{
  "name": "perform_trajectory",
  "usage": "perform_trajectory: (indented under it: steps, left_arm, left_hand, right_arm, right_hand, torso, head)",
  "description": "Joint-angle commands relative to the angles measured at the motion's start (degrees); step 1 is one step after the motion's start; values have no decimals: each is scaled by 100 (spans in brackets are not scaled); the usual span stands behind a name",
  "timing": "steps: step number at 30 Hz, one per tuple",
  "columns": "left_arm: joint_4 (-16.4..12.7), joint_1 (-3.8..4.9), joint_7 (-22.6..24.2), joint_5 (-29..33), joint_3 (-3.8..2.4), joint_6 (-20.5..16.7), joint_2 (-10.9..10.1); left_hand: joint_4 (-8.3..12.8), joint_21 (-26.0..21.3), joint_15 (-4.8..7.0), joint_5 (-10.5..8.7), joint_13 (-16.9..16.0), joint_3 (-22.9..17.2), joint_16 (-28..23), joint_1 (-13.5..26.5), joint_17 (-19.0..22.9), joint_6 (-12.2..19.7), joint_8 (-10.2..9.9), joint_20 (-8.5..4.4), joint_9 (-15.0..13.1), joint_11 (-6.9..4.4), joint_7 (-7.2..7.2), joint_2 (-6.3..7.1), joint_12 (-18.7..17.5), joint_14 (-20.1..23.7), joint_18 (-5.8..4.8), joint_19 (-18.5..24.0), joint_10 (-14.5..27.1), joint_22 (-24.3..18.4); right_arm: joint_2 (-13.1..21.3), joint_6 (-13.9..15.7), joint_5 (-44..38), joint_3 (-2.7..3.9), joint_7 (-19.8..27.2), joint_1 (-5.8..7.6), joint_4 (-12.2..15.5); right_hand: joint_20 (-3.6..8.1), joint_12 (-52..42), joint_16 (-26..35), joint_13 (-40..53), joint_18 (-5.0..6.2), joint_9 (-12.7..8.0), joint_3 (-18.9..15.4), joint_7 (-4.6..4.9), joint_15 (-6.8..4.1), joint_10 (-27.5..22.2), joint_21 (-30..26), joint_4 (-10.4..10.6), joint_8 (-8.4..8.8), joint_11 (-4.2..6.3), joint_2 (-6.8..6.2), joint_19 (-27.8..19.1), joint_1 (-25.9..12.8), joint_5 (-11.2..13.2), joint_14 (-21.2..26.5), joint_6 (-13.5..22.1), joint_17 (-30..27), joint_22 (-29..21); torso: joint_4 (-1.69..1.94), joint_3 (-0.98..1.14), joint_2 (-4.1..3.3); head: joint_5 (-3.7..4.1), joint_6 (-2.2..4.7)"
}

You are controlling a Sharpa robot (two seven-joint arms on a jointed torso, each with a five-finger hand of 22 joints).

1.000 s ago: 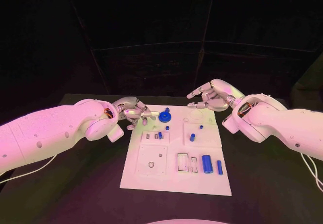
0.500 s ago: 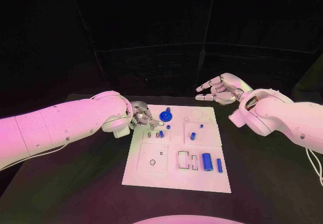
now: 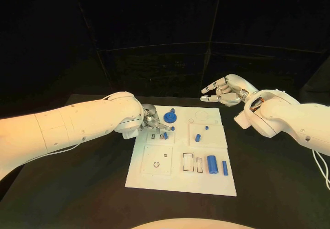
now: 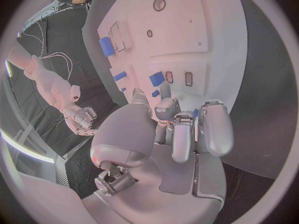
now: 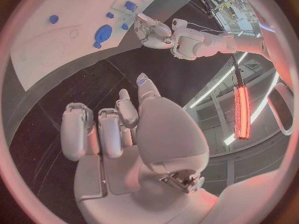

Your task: Assemble the parts on the task board

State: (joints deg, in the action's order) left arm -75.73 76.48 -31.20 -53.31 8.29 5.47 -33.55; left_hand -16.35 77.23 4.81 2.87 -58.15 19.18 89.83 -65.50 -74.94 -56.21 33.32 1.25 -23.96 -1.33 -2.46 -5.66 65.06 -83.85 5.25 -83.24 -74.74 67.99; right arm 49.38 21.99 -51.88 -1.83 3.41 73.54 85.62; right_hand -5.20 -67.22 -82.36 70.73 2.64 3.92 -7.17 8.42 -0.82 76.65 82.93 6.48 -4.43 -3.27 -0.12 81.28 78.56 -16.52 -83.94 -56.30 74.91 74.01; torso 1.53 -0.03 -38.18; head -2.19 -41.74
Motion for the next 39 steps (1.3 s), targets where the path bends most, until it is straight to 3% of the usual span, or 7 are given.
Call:
perform_trajectory:
  steps: [1, 13, 39]
  left_arm:
    - [58, 15, -81, -45, 5, 109, 60]
    - [323, 15, -55, -1, 15, 268, 298]
    - [555, 6, -79, 14, 66, 508, 517]
  left_hand:
    - [14, 38, 36, -16, -18, 25, 17, -19, -1506, 63, 42, -33, -28, -25, -5, -72, 43, -615, -119, -5, -7, 17]
    - [77, 66, 25, -7, -38, -29, 17, -173, -1506, 161, 162, -18, -162, -16, -13, -122, 70, -615, -121, 7, 1, 58]
    - [184, 110, 25, -7, -105, -99, 17, -338, -1506, 227, 302, -11, -313, -21, -6, -133, 138, -615, -128, 9, -28, 129]
  right_arm:
    - [-20, 23, -123, 3, -63, 14, -5]
    - [-75, -15, -127, 3, -57, 14, -33]
    - [-126, -28, -128, 3, -24, 14, -70]
  right_hand:
    - [0, 41, 22, -7, 91, -4, -46, -17, -23, -31, -43, 0, -29, 3, 56, -31, 21, -31, -281, -21, -8, -13]
    - [2, 56, 36, -23, 93, -4, -67, -17, -25, -38, -52, 0, -29, 4, 68, -34, 36, -94, -279, -17, -23, -24]
    - [3, 64, 51, -32, 96, -5, -78, -15, -25, -42, -63, 2, -28, 3, 75, -42, 41, -128, -275, -13, -43, -41]
  torso:
    - [-12, 5, -11]
    - [-3, 2, -13]
    - [-1, 3, -23]
  head:
    - [-10, -17]
    - [9, -38]
    - [7, -82]
